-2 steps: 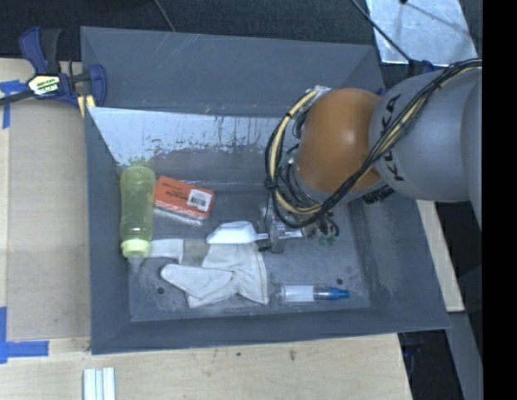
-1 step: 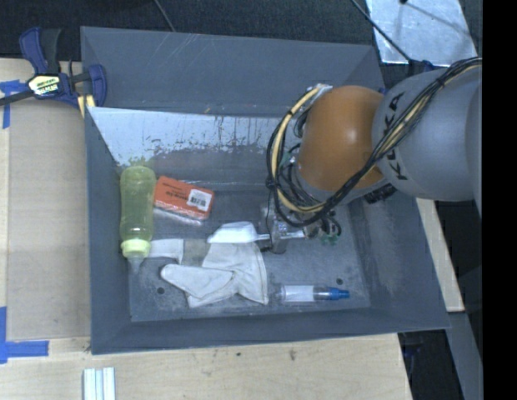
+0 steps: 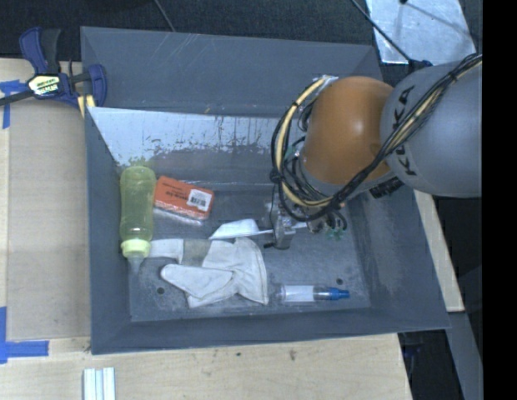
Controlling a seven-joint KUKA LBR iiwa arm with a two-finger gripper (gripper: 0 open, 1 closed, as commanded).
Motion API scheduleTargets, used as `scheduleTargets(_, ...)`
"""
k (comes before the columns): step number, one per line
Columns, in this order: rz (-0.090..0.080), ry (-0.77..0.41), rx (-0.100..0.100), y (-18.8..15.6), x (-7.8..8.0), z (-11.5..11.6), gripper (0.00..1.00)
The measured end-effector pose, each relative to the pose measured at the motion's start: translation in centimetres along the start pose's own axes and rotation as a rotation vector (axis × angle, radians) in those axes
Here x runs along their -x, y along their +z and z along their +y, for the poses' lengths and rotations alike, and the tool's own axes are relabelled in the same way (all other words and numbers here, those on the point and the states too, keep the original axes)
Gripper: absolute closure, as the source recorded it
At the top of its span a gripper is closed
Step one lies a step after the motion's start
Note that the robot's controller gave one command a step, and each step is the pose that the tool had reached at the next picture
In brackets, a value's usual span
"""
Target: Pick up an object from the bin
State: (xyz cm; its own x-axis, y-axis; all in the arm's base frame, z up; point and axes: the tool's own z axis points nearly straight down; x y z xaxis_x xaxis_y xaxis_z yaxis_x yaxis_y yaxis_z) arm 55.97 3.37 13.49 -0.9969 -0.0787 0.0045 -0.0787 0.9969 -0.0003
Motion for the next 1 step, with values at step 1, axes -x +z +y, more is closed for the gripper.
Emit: scheduleTargets(1,-0.005,0.0,0.0,-1.94,0.16,-0.01,1.0)
